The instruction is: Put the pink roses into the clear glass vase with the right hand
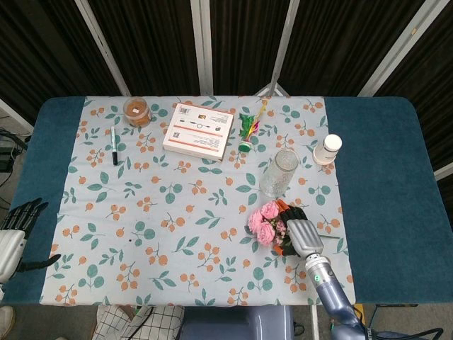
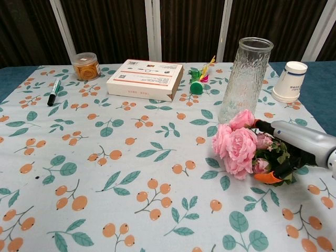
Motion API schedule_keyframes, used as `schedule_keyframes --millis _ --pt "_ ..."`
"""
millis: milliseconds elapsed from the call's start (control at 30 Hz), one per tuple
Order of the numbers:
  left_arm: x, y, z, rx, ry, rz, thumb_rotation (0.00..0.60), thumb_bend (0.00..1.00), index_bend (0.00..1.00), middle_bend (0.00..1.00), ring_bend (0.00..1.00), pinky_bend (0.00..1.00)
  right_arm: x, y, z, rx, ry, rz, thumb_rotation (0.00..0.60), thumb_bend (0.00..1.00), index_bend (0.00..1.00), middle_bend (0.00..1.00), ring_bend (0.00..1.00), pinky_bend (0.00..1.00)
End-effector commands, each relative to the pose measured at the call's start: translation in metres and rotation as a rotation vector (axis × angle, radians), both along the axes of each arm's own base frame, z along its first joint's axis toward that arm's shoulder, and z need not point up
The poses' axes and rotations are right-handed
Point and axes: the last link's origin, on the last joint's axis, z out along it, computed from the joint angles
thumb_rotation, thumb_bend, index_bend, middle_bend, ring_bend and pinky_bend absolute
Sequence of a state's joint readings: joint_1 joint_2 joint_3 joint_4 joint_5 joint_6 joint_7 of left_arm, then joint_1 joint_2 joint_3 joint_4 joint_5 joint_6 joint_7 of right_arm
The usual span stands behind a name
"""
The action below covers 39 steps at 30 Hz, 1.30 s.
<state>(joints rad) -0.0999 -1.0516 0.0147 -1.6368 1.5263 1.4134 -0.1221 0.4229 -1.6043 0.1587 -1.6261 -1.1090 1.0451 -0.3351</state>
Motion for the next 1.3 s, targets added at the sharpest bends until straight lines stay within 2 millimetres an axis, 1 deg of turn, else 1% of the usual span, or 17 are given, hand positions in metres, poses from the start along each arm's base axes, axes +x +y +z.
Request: schedule_keyframes --millis 33,67,167,267,333,467,600,700,767,800,833,867,967,1033,1133,1300 --pt "0.0 0.0 0.0 0.0 0.0 0.0 0.6 0.0 0.0 0.0 0.0 0.0 0.001 -0.003 -0.008 -0.013 0.002 -0.003 0.6 0.28 0.13 0.26 0.25 0.11" --pt "0.0 0.0 0.0 0.0 0.0 -0.001 0.6 0.0 0.0 0.0 0.0 0.0 0.002 -0.004 -0.009 -0.025 -0.001 -0.003 0.6 0.28 0.2 0.32 0.32 0.16" --pt "0.0 0.0 0.0 -0.001 -0.001 0.0 0.6 0.0 0.0 0.0 0.0 0.0 0.003 -0.004 -0.011 -0.046 -0.01 -0.001 0.6 0.28 0.34 0.45 0.45 0.28" --pt "0.0 0.0 0.0 -0.002 -0.003 0.0 0.6 0.0 0.0 0.0 0.0 0.0 0.004 -0.002 -0.012 -0.061 -0.024 -0.001 0.6 0.28 0.44 0.54 0.54 0.36" --pt "0.0 0.0 0.0 -0.002 -0.003 0.0 0.6 0.0 0.0 0.0 0.0 0.0 0.005 -0.002 -0.01 -0.074 -0.041 -0.003 0.6 0.28 0.47 0.55 0.55 0.37" --pt "0.0 0.0 0.0 -0.001 -0.003 0.0 0.6 0.0 0.0 0.0 0.0 0.0 0.008 -0.001 -0.004 -0.094 -0.063 0.004 0.6 0.28 0.47 0.55 0.55 0.37" --pt "0.0 -0.001 0.0 -0.002 -0.003 0.001 0.6 0.0 0.0 0.0 0.0 0.0 0.014 -0.001 0.008 -0.116 -0.102 0.009 0.6 0.28 0.47 0.55 0.55 0.37" --pt "0.001 -0.001 0.0 -0.002 -0.003 0.0 0.6 0.0 0.0 0.0 0.0 0.0 0.019 -0.003 0.026 -0.145 -0.149 0.006 0.6 0.28 0.47 0.55 0.55 0.37" --pt "0.001 -0.001 0.0 -0.003 -0.003 0.001 0.6 0.0 0.0 0.0 0.0 0.0 0.023 -0.005 0.042 -0.175 -0.204 -0.015 0.6 0.28 0.47 0.55 0.55 0.37" --pt "0.001 -0.001 0.0 -0.004 -0.002 0.002 0.6 0.0 0.0 0.0 0.0 0.0 0.027 -0.008 0.055 -0.204 -0.263 -0.042 0.6 0.28 0.47 0.56 0.55 0.37" --pt "0.001 -0.001 -0.001 -0.005 -0.001 0.002 0.6 0.0 0.0 0.0 0.0 0.0 0.031 -0.01 0.064 -0.224 -0.311 -0.063 0.6 0.28 0.47 0.55 0.55 0.37" --pt "0.001 -0.001 -0.001 -0.005 -0.001 0.002 0.6 0.0 0.0 0.0 0.0 0.0 0.033 -0.011 0.069 -0.236 -0.34 -0.075 0.6 0.28 0.47 0.55 0.55 0.37" --pt "0.001 -0.001 -0.001 -0.004 0.0 0.002 0.6 0.0 0.0 0.0 0.0 0.0 0.046 -0.02 0.099 -0.298 -0.521 -0.137 0.6 0.28 0.47 0.55 0.55 0.37" --pt "0.001 -0.001 -0.001 -0.003 0.0 0.001 0.6 0.0 0.0 0.0 0.0 0.0 0.054 -0.028 0.119 -0.343 -0.626 -0.159 0.6 0.28 0.47 0.55 0.55 0.37" --pt "0.002 -0.001 -0.001 -0.004 -0.002 0.0 0.6 0.0 0.0 0.0 0.0 0.0 0.066 -0.041 0.143 -0.391 -0.751 -0.165 0.6 0.28 0.47 0.55 0.55 0.37" --pt "0.002 -0.001 -0.003 -0.009 -0.004 0.0 0.6 0.0 0.0 0.0 0.0 0.0 0.082 -0.068 0.17 -0.451 -0.948 -0.159 0.6 0.28 0.45 0.55 0.52 0.37"
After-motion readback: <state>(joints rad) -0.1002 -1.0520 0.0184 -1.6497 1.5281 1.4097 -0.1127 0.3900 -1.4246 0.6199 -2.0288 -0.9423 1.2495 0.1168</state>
